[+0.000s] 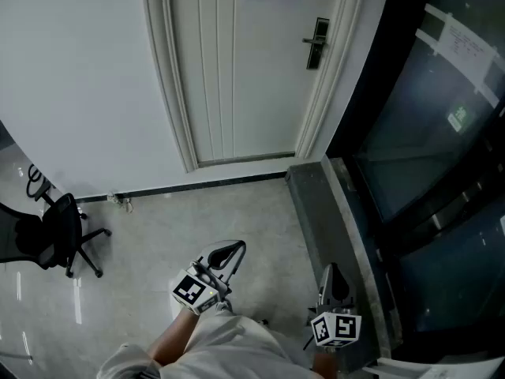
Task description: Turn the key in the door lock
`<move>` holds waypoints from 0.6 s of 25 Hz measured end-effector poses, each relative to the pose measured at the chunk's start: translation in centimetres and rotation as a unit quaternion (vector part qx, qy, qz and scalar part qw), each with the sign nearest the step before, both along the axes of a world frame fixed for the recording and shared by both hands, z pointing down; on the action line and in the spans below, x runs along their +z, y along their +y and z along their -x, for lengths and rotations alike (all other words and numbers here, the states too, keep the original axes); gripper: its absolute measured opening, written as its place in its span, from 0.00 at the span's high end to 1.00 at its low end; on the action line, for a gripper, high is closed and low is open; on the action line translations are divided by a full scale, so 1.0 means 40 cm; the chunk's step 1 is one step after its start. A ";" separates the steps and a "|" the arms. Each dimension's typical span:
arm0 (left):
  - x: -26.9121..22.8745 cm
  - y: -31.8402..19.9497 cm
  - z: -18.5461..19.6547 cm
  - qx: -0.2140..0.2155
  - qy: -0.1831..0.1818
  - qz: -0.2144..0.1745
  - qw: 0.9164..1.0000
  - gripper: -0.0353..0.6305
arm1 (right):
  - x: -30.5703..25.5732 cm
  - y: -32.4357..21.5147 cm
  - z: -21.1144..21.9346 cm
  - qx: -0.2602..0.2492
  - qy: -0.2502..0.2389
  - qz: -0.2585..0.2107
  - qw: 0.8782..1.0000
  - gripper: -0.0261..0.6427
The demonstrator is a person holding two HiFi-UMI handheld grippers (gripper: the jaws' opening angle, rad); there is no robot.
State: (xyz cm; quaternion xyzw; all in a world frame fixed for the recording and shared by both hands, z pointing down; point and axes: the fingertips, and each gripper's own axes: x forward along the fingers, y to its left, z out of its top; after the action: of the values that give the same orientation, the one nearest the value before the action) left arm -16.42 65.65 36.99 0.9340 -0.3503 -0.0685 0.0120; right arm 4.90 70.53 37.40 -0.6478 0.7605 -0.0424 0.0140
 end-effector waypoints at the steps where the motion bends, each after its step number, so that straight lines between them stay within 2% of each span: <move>1: 0.012 0.020 -0.031 -0.008 -0.004 0.014 1.000 0.94 | 0.005 0.024 -0.031 0.000 -0.002 0.004 1.000 0.97; 4: 0.039 0.074 -0.100 -0.020 -0.012 0.041 0.999 0.94 | 0.022 0.087 -0.107 0.003 0.002 0.012 1.000 0.97; 9: 0.071 0.124 -0.140 -0.033 -0.030 0.064 0.997 0.94 | 0.075 0.132 -0.181 0.006 -0.003 0.037 0.999 0.97; 11: 0.061 0.126 -0.153 -0.038 -0.032 0.061 0.997 0.94 | 0.086 0.133 -0.199 0.004 -0.007 0.039 0.999 0.97; 15: 0.032 0.121 -0.177 -0.036 -0.037 0.030 0.998 0.94 | 0.090 0.122 -0.219 0.000 -0.005 0.033 0.999 0.97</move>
State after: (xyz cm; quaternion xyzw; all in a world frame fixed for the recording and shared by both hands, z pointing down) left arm -9.36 70.51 38.29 0.9219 -0.3860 -0.0239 0.0244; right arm 13.67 75.39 41.01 -0.6479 0.7585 -0.0706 -0.0039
